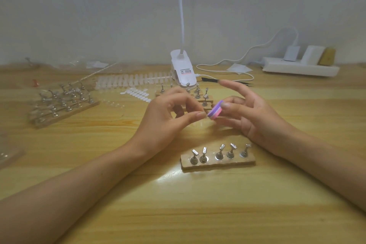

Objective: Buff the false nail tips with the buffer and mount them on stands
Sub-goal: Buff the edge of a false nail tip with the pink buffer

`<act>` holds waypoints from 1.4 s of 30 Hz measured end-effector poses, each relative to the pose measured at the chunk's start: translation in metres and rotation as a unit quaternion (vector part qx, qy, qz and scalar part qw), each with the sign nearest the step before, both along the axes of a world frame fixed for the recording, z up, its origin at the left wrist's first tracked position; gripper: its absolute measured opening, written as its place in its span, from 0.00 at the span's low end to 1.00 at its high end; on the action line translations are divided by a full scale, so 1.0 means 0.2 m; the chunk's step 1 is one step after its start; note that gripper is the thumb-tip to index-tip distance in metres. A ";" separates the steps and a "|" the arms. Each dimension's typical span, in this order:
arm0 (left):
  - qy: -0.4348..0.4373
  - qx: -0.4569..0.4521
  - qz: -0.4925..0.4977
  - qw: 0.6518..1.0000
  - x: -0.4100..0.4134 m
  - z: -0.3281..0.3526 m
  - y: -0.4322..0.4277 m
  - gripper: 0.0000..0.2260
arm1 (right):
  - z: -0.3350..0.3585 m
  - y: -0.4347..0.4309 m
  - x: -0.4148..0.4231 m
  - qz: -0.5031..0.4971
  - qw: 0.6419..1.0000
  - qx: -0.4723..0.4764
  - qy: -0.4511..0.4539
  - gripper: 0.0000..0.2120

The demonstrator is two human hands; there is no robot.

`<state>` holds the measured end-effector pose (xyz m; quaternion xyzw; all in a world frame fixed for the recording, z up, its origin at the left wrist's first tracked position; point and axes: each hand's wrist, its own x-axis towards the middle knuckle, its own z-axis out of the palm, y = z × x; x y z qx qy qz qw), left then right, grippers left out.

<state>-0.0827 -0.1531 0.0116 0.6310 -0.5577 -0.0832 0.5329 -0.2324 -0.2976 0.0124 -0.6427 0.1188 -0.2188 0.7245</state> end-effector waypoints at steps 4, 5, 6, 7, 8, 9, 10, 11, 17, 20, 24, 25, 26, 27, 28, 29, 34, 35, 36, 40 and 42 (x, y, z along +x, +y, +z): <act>-0.010 0.010 -0.001 1.000 0.00 0.00 0.00 0.06 | 0.00 0.02 0.00 0.041 0.998 -0.045 0.012 0.33; -0.009 0.011 0.000 1.000 0.00 0.00 0.00 0.06 | 0.00 0.01 0.01 0.013 1.000 -0.020 0.002 0.34; -0.004 0.010 0.003 1.000 0.00 0.00 0.00 0.06 | -0.01 0.00 0.00 -0.007 1.000 -0.004 -0.006 0.34; 0.001 0.007 0.007 1.000 0.00 0.00 0.00 0.06 | -0.01 0.00 0.00 -0.010 1.000 0.000 -0.008 0.35; 0.003 0.006 0.010 1.000 0.00 0.00 0.00 0.06 | 0.00 0.01 0.01 0.009 1.000 -0.011 -0.002 0.35; 0.000 0.006 0.010 1.000 0.00 0.00 0.00 0.05 | 0.00 0.01 0.01 0.033 0.999 -0.029 0.007 0.35; -0.004 0.008 0.007 1.000 0.00 0.00 0.00 0.05 | -0.01 0.02 0.01 0.041 0.998 -0.044 0.011 0.35; -0.007 0.010 0.005 1.000 0.00 0.00 0.00 0.05 | -0.01 0.02 0.01 0.027 0.999 -0.044 0.006 0.35; -0.005 0.009 -0.001 1.000 0.00 0.00 0.00 0.05 | -0.01 0.01 0.01 0.046 0.998 -0.048 0.006 0.33; -0.005 0.012 -0.002 1.000 0.00 0.00 -0.01 0.06 | -0.02 0.00 0.01 -0.009 1.000 -0.021 -0.011 0.34; -0.009 0.018 -0.026 0.999 -0.01 0.00 0.00 0.05 | -0.01 -0.01 0.02 0.022 0.999 -0.025 -0.001 0.32; -0.005 0.015 -0.020 1.000 -0.01 0.00 0.00 0.04 | -0.01 -0.01 0.02 0.019 1.000 -0.022 0.002 0.32; 0.002 0.011 -0.009 1.000 0.00 0.00 0.00 0.04 | -0.01 -0.01 0.02 0.017 1.000 -0.020 0.005 0.33; 0.009 0.006 -0.001 1.000 0.00 0.00 0.00 0.04 | 0.00 -0.01 0.02 0.022 0.999 -0.022 0.006 0.33; 0.010 0.005 0.002 1.000 0.00 0.00 0.00 0.04 | 0.00 0.00 0.01 0.037 0.999 -0.033 0.010 0.33; 0.003 0.009 0.000 1.000 0.00 0.00 0.01 0.05 | 0.00 0.01 0.01 0.052 0.998 -0.044 0.012 0.34; 0.000 0.012 -0.001 1.000 -0.01 0.00 0.01 0.05 | -0.01 0.01 0.02 0.006 1.000 -0.024 -0.001 0.34; -0.002 0.009 0.003 1.000 0.00 0.00 0.01 0.05 | 0.00 0.01 0.02 0.028 0.999 -0.043 0.007 0.34; -0.005 0.009 0.004 1.000 0.00 0.00 0.01 0.04 | 0.00 0.02 0.02 0.047 0.997 -0.062 0.015 0.33; -0.003 0.009 0.006 1.000 -0.01 0.00 0.01 0.05 | -0.02 0.00 0.02 -0.003 0.999 -0.037 0.002 0.35; -0.007 0.004 0.015 1.000 -0.01 0.00 0.00 0.04 | -0.01 0.02 0.02 0.027 0.998 -0.055 0.016 0.35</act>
